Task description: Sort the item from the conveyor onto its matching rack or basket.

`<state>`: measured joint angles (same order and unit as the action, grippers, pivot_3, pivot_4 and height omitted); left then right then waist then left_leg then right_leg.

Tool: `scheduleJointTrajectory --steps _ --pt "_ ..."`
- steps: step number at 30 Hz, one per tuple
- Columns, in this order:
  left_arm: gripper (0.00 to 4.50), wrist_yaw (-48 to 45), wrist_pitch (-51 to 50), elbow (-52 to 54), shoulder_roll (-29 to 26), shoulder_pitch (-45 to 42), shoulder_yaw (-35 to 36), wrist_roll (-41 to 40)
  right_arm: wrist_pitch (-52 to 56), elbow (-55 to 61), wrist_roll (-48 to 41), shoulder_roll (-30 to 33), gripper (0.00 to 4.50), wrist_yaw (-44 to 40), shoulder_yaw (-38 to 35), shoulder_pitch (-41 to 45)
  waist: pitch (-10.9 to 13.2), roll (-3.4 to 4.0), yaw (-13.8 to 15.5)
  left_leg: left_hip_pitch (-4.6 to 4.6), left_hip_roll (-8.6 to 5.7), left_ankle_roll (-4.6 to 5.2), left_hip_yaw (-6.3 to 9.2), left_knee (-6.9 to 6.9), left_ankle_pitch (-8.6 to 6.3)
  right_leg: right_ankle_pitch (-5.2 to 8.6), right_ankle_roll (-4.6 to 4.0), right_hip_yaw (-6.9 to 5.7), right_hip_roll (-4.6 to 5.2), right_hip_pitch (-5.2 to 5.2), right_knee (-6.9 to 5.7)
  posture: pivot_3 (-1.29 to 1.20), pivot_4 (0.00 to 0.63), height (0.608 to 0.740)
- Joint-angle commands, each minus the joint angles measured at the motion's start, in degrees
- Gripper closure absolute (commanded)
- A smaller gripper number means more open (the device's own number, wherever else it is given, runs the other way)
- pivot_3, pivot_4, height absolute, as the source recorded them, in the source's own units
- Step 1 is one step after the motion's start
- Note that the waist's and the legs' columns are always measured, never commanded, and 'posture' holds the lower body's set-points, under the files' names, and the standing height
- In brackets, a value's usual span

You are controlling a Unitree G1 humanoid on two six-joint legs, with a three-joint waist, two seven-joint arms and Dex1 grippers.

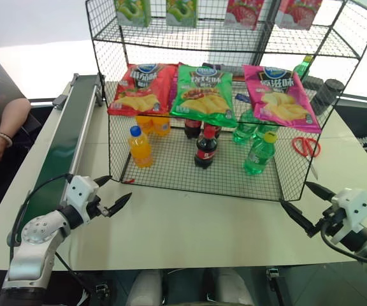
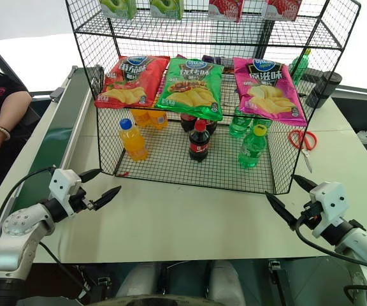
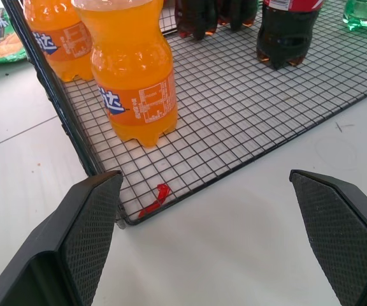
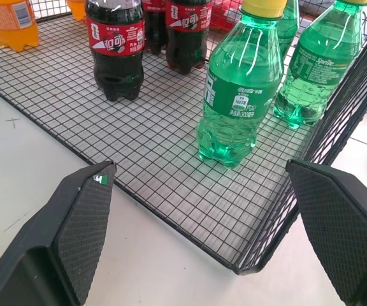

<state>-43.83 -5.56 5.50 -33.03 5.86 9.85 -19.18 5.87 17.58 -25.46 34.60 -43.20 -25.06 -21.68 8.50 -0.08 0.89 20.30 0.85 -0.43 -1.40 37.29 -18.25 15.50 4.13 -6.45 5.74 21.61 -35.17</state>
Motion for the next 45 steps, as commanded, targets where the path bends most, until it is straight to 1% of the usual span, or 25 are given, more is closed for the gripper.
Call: scheduleJointTrajectory --steps 1,6,20,45 --pt "0.00 -0.4 1.4 0.8 -0.5 -0.2 0.9 0.1 -0.5 1.0 -0.2 -0.4 0.05 0.3 -0.1 0.9 0.0 0.00 0.0 0.00 0.00 0.00 0.00 0.00 0.00 0.00 0.00 0.00 0.00 0.00 0.00 0.00 0.150 0.729" --pt "0.00 1.4 0.5 0.8 0.0 -0.9 1.0 0.4 -0.4 0.9 -0.1 -0.4 0.05 0.4 0.5 1.6 0.0 0.00 0.0 -0.01 0.00 0.00 0.00 0.00 0.00 0.00 0.00 0.00 0.00 0.00 0.00 0.00 0.150 0.729" --pt "0.00 1.3 2.3 -1.2 0.2 -2.1 0.8 1.2 -0.9 0.4 0.1 -0.6 0.05 0.4 0.7 1.5 0.0 0.00 0.0 -0.02 0.00 0.00 0.00 0.01 0.00 0.00 0.00 0.00 -0.02 -0.03 -0.01 0.00 0.150 0.729" --pt "0.00 2.2 2.8 -2.5 2.6 -4.5 0.1 2.6 -1.5 -1.6 1.3 -0.5 0.05 0.3 2.0 5.0 0.0 0.00 0.0 -0.06 0.00 0.00 0.00 0.05 0.00 -0.01 0.01 -0.01 -0.05 -0.08 -0.04 0.00 0.150 0.729"
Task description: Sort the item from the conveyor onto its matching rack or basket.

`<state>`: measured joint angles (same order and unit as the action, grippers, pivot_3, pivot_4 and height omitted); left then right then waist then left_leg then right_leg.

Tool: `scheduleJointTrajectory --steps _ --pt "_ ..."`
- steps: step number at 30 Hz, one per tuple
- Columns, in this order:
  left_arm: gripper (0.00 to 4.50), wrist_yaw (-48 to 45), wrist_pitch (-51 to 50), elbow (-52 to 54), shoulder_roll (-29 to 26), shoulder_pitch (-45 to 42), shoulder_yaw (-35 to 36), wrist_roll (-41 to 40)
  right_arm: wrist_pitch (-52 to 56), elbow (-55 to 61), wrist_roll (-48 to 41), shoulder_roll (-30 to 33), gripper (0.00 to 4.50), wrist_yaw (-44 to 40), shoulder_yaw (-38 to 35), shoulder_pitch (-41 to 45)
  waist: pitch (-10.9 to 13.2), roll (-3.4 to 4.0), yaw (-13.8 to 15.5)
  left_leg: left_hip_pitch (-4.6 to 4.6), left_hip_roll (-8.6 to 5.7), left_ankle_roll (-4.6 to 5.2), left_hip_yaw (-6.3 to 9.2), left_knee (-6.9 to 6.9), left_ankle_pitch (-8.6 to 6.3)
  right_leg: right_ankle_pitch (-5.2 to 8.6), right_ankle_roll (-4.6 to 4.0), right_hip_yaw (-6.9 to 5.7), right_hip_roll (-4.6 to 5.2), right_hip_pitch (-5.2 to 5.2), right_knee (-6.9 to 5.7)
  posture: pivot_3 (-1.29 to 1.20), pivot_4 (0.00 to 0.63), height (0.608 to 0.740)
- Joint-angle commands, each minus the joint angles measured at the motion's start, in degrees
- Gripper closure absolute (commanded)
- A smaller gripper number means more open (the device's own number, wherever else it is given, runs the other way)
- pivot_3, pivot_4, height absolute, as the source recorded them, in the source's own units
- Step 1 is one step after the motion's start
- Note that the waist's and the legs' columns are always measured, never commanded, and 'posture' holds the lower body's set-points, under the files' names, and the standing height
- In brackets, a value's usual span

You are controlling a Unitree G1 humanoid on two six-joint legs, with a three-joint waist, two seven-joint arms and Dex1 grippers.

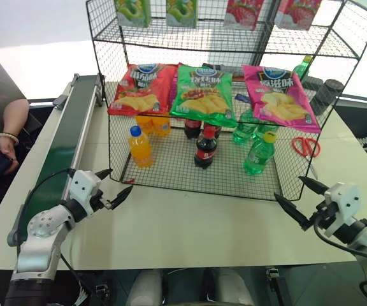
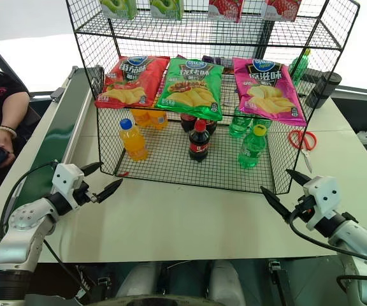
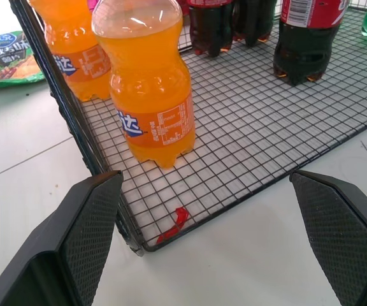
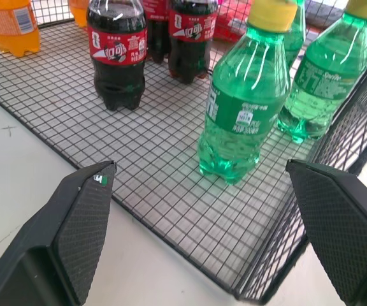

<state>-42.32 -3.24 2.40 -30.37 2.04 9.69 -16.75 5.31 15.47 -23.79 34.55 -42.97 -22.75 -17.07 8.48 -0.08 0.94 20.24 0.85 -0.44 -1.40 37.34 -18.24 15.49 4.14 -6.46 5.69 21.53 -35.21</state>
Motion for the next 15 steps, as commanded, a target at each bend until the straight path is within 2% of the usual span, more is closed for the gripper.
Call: scheduleJointTrajectory --steps 1,15 --pt "0.00 0.7 0.4 0.6 0.0 -0.7 0.2 0.2 -0.9 0.5 -0.4 -0.5 0.05 0.1 -0.3 0.4 0.0 0.00 0.0 0.00 0.00 0.00 0.00 0.00 0.00 0.00 0.00 0.00 0.00 0.00 0.00 0.00 0.150 0.729" --pt "0.00 1.6 -0.3 3.9 -0.2 2.7 0.6 -0.1 -1.6 -0.8 -0.7 -0.1 0.05 -1.7 -1.2 -0.5 0.0 0.01 0.0 -0.01 0.00 0.00 0.00 0.00 0.00 0.00 0.00 0.00 0.00 0.00 0.00 0.00 0.150 0.729"
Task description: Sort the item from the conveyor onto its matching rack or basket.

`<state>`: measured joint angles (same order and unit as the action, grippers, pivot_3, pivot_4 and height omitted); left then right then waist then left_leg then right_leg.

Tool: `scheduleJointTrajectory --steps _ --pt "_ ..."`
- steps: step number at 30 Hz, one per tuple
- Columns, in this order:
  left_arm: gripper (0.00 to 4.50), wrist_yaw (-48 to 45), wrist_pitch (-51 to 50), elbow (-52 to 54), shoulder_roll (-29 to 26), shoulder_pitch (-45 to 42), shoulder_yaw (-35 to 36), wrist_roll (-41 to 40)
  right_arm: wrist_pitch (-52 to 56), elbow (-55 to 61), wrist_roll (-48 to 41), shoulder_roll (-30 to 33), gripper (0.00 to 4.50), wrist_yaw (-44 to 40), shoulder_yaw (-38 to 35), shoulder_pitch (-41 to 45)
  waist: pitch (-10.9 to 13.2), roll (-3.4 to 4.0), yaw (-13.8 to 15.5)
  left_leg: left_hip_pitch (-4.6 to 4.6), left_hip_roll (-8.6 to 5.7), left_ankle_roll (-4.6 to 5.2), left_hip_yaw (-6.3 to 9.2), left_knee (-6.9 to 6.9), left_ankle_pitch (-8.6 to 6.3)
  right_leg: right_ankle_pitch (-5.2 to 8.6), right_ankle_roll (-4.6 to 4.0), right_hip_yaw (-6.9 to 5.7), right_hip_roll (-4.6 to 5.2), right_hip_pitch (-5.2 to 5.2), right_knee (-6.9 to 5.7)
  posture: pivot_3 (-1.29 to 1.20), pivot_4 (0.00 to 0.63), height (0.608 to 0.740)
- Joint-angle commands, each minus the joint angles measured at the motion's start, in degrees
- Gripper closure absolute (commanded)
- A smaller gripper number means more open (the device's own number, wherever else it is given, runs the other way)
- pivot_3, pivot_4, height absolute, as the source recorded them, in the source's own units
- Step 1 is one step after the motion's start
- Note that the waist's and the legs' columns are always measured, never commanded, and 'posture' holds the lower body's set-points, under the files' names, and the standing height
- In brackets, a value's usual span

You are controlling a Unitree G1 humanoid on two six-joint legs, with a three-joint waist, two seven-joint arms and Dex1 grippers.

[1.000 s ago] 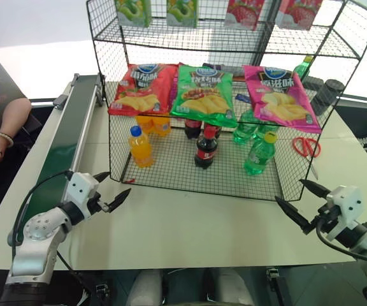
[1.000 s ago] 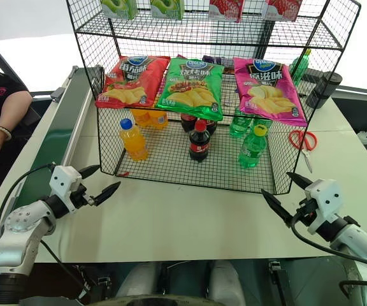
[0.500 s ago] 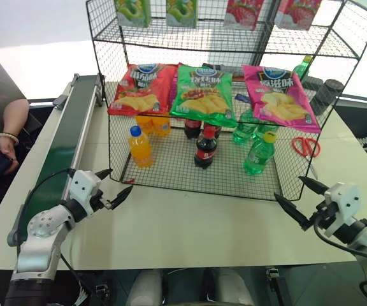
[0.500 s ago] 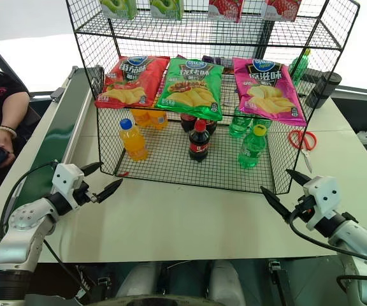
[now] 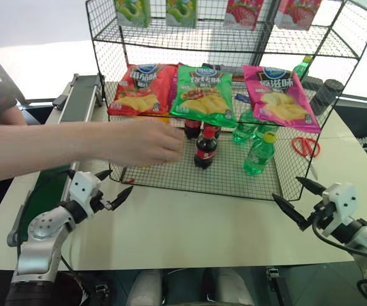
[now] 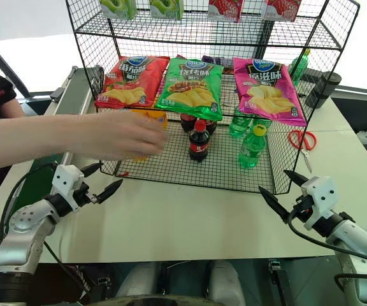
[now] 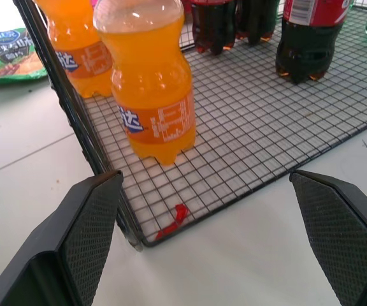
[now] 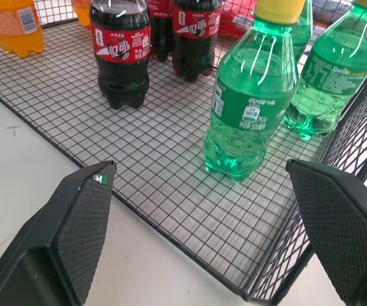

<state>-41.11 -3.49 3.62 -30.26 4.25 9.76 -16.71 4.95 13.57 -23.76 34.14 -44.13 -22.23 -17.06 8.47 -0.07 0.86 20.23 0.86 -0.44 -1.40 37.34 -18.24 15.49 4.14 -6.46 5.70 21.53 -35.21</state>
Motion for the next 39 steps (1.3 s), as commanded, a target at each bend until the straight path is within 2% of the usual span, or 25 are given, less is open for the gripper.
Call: scheduleJointTrajectory --steps 1,39 --pt "0.00 0.3 -0.2 2.9 -0.4 0.8 0.5 -0.2 -1.2 1.4 -0.8 0.3 0.05 -0.7 -1.8 -1.1 0.0 0.00 0.1 0.00 0.00 0.00 0.00 0.00 0.00 0.00 0.00 0.00 0.00 0.00 0.00 0.00 0.150 0.729" --pt "0.00 1.7 -1.3 4.9 -0.5 1.8 0.9 -0.3 -0.1 2.1 0.1 0.3 0.05 0.3 1.0 0.6 0.0 0.00 0.0 0.01 0.01 0.00 0.00 0.00 0.00 0.00 0.00 0.00 0.01 0.00 0.01 0.00 0.150 0.729"
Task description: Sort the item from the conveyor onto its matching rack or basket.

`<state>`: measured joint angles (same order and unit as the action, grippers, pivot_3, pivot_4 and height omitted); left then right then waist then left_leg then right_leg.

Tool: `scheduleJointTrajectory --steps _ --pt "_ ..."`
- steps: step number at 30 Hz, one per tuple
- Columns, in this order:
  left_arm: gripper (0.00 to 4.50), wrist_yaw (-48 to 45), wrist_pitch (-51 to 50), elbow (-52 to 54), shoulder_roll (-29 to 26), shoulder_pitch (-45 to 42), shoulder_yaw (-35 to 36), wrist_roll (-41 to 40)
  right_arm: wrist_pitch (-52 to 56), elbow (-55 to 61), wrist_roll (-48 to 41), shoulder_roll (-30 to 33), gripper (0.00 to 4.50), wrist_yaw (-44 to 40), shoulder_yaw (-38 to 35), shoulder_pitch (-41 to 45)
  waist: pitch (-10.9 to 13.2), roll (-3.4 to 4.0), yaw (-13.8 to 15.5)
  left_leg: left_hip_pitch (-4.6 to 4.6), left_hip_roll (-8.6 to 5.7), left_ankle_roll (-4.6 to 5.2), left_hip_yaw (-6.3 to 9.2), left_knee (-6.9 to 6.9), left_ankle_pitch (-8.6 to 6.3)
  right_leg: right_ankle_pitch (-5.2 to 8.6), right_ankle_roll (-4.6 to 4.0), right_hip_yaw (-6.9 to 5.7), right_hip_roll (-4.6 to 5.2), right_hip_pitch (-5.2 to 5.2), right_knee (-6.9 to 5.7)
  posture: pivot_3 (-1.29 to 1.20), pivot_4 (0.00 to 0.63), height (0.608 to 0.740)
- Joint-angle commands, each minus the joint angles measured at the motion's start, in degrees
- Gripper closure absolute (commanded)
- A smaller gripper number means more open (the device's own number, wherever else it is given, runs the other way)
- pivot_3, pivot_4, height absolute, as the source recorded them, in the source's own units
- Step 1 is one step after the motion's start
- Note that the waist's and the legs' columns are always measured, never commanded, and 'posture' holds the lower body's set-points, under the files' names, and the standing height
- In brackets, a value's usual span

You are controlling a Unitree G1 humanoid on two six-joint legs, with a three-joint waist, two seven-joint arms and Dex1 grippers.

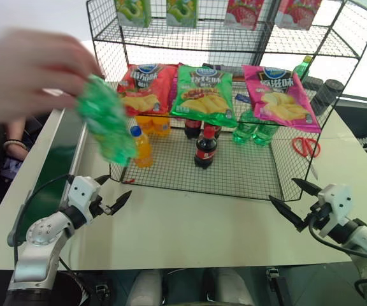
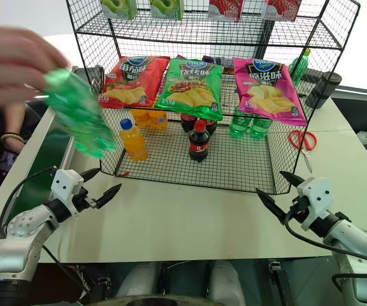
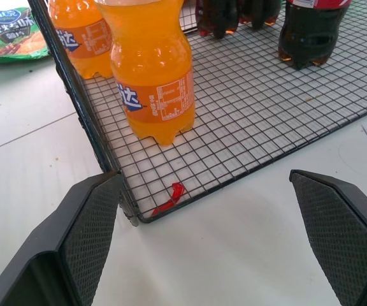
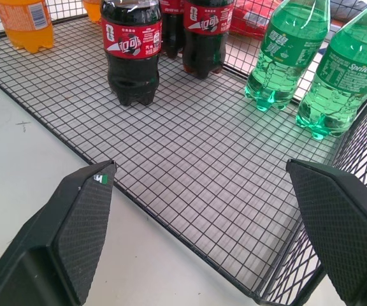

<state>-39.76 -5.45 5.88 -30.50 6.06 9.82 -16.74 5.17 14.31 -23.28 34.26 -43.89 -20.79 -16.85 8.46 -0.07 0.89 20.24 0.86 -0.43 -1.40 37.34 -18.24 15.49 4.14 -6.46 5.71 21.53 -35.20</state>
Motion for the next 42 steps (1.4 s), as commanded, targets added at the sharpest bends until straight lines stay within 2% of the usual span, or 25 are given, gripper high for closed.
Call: scheduleJointTrajectory --steps 1,22,34,38,42 --pt "0.00 0.4 0.6 2.8 -0.2 0.1 0.8 -0.3 -0.3 1.3 -0.3 0.2 0.05 0.0 -0.4 0.4 0.0 0.00 0.0 0.00 0.00 0.00 0.00 0.00 0.00 0.00 0.00 0.00 0.00 0.00 0.00 0.00 0.150 0.729" --pt "0.00 2.9 0.8 1.1 0.5 -2.2 0.6 0.0 0.1 -0.3 0.0 0.7 0.05 0.0 0.5 4.0 0.0 0.00 0.0 0.00 0.00 0.00 0.00 0.00 0.00 0.00 0.00 0.00 -0.01 0.00 0.00 0.00 0.150 0.729" --pt "0.00 2.8 -0.7 0.0 0.6 -3.8 0.8 -0.4 3.3 1.9 -1.5 1.7 0.05 -0.4 0.2 2.5 0.0 0.00 0.0 0.00 0.00 0.00 0.00 0.01 0.00 0.00 0.00 -0.01 -0.02 -0.01 -0.01 0.00 0.150 0.729" --pt "0.00 2.9 -1.7 1.7 0.6 -2.7 2.4 -2.1 4.1 2.0 -1.7 2.4 0.05 -1.1 0.5 3.6 0.0 0.00 0.0 0.00 -0.01 0.00 0.00 0.01 0.00 0.00 0.00 0.00 -0.02 -0.01 0.00 0.00 0.150 0.729" --pt "0.00 2.7 -2.8 3.4 0.5 -1.4 7.1 -6.8 4.9 2.5 -1.7 2.8 0.05 -1.7 1.6 5.4 0.0 -0.01 -0.1 -0.01 0.01 0.00 0.01 0.01 0.00 0.00 0.00 0.00 -0.03 0.00 -0.01 0.00 0.150 0.729"
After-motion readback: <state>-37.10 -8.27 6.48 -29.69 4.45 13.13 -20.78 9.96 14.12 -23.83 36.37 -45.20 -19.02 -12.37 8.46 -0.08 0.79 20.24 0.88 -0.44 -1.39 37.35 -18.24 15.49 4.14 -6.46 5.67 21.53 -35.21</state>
